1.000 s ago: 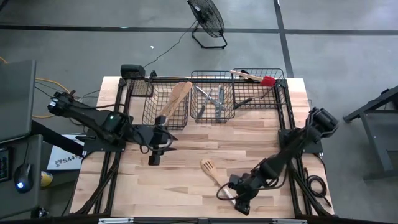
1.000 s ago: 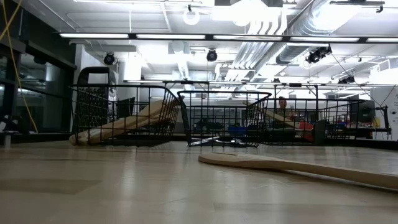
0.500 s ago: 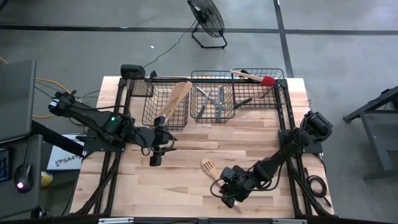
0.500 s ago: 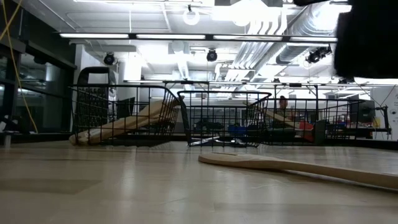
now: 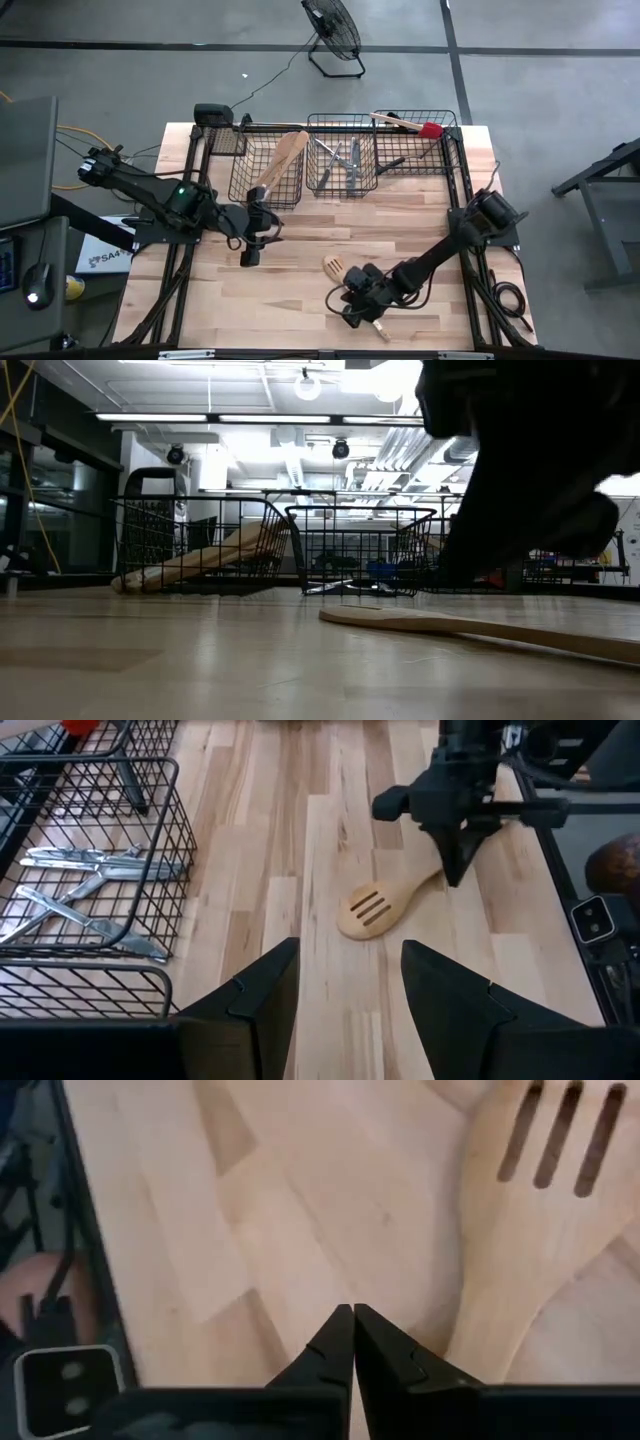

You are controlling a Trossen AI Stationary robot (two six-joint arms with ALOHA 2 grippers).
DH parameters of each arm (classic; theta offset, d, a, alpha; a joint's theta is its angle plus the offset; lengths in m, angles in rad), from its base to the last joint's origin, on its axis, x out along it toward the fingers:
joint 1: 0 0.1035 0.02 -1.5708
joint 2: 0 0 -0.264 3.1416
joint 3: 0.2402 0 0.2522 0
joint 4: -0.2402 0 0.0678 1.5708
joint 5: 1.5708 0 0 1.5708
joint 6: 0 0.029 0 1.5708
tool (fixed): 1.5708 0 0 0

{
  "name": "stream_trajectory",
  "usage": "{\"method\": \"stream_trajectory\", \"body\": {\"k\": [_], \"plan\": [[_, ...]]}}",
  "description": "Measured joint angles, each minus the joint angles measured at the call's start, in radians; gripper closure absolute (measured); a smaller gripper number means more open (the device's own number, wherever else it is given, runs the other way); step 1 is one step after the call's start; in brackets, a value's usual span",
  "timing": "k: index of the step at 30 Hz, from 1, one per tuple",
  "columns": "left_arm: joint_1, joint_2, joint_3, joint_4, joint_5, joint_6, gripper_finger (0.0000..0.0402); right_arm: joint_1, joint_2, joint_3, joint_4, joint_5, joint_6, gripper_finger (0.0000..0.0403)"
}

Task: Pick & Place Kitchen Items
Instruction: Put the wooden serving spoon into the left wire basket

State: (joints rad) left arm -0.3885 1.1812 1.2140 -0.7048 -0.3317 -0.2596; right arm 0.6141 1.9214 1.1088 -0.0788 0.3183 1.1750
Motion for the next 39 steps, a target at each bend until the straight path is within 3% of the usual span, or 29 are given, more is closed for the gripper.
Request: {"method": "stream_trajectory", "body": {"k": [9, 28, 39], "plan": [[0.000, 0.000, 0.000, -0.010, -0.002, -0.007, 0.0229, -0.001, 0.018, 0.000, -0.072, 0.059, -0.054, 0.0401], [0.000, 0.000, 0.000, -0.012, -0.003, -0.008, 0.0229, 0.001, 0.030, 0.000, -0.113, -0.013, -0.406, 0.0400], [0.000, 0.000, 0.000, -0.023, -0.003, -0.008, 0.0229, -0.007, 0.024, 0.006, -0.337, -0.058, -0.593, 0.0400]]}}
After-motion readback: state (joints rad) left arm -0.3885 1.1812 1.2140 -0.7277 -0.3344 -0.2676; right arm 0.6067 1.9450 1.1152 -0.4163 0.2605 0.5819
